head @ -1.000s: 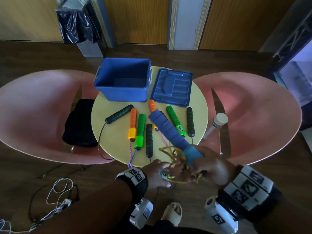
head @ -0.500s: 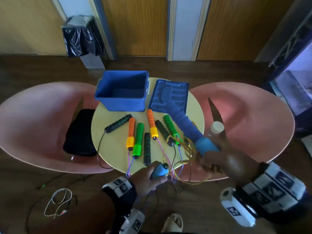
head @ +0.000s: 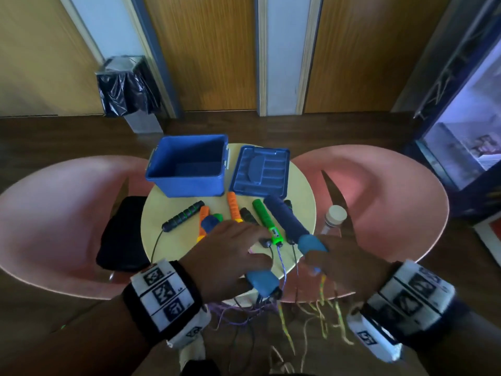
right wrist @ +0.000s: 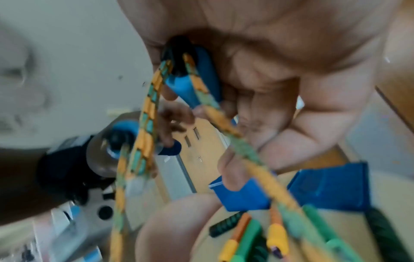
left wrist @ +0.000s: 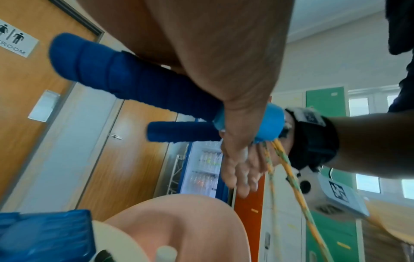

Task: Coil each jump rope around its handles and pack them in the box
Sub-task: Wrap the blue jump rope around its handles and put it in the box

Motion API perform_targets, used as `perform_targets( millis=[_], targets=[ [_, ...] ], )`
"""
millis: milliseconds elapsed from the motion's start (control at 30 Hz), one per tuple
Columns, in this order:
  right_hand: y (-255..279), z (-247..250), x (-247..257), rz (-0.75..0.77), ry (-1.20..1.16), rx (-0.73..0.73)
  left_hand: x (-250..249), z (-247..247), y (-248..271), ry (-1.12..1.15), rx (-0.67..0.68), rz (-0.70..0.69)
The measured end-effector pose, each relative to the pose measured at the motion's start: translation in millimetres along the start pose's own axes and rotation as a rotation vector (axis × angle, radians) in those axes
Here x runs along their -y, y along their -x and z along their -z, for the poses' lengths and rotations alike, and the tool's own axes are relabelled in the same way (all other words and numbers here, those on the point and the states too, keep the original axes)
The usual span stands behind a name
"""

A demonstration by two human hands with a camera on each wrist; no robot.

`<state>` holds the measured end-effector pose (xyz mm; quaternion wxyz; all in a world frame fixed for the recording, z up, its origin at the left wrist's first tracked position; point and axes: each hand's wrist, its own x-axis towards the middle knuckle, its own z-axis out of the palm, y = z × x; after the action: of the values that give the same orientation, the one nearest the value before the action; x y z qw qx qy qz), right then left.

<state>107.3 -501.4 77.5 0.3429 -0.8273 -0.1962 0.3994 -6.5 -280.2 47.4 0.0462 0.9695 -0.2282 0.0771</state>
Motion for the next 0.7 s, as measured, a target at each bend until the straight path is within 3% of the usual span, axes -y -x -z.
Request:
perform_targets(
  millis=[67, 200, 433, 567, 700],
  targets=[
    [-10.3, -5.9, 6.1, -0.045, -0.241, 0.115, -6.7, 9.1, -19.1, -0.006, -0.072, -0.005],
    [-11.0, -9.8, 11.4, -0.101, -0.742, 0.231, -5.8, 16.6, -46.2, 0.059, -0.069, -0.034],
    [-9.2, -5.8, 2.8, -0.172, -0.732, 0.428, -9.0, 22.5, -58.1, 0.285, -0.047, 0.001],
    [-0.7, -8.9, 2.2, -0.141, -0.773, 0.315, -10.8, 23.5, -59.0, 0.265, -0.013, -0.030],
    [-12.7, -6.4, -2.5, -0.019, -0.899, 0.047, -10.3, 38.0, -58.7, 0.383, -0.112, 0.020]
  ],
)
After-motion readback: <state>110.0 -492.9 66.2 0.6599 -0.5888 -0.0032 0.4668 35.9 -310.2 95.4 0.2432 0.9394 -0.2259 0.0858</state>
